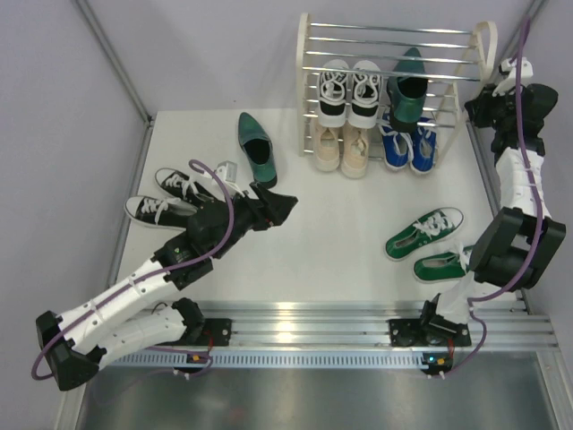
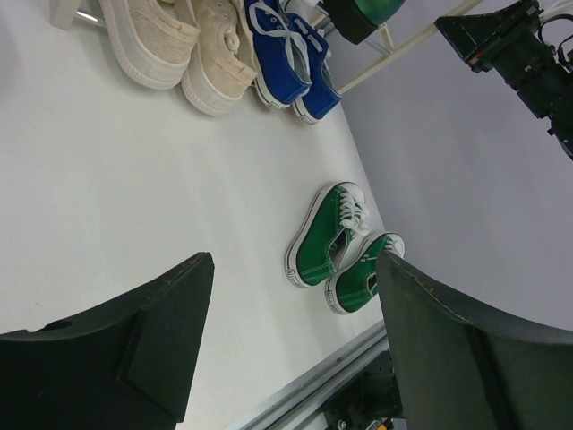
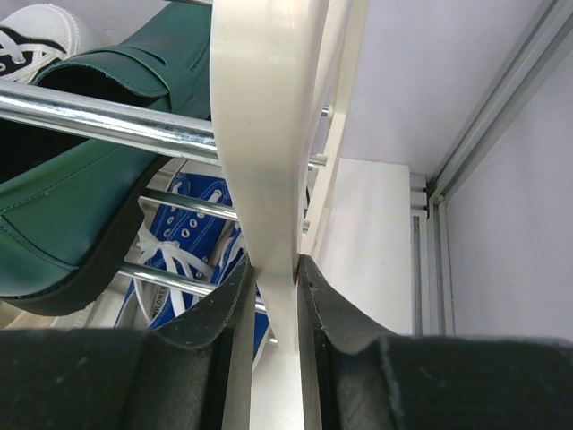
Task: Place and organize the shoes onto the shoe shelf
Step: Adjust the shoe shelf at the center of the board, then pick up the shoe at the center of the board.
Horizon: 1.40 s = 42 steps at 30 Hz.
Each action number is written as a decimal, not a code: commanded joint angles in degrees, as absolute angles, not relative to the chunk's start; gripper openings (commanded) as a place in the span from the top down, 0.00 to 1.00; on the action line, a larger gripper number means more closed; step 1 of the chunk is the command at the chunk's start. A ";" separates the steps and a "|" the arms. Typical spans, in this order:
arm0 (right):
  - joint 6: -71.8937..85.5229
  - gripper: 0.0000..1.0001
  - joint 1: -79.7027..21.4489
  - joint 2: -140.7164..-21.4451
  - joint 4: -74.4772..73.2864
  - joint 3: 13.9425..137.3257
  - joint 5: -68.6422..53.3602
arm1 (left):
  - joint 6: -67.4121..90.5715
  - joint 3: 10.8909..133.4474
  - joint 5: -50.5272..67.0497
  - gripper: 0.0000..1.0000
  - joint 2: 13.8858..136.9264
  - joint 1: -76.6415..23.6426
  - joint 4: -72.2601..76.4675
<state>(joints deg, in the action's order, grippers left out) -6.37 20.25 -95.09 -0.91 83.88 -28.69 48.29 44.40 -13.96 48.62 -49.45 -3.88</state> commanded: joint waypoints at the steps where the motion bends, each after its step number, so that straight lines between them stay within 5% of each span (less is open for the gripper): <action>1: -5.89 0.82 19.95 -90.44 -1.75 85.69 -30.32 | 48.34 45.26 -14.24 0.21 47.72 -49.13 -1.14; 6: -6.59 0.28 20.48 -85.80 -2.90 84.38 -28.49 | 47.64 46.92 -17.04 0.21 49.48 -49.04 -3.50; 12: -13.35 0.09 21.44 -80.43 -12.19 85.51 -28.12 | 50.26 52.46 -16.62 0.20 57.73 -44.06 -6.50; 20: -36.43 0.07 22.59 -68.39 -36.46 77.97 -42.00 | 53.71 65.53 -2.29 0.19 72.49 -24.01 -14.32; 24: -46.92 0.08 22.33 -63.91 -49.02 73.31 -48.59 | 51.42 74.85 -2.45 0.27 82.60 -17.95 -22.65; 42: -58.89 0.12 19.52 -60.38 -61.87 66.10 -54.49 | 38.67 86.83 -3.78 0.37 110.30 -13.01 -19.07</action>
<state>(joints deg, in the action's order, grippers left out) -56.38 21.12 -61.56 -60.58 66.37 -51.13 41.30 83.57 -3.84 109.01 -13.56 -22.72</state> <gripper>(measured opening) 0.887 0.626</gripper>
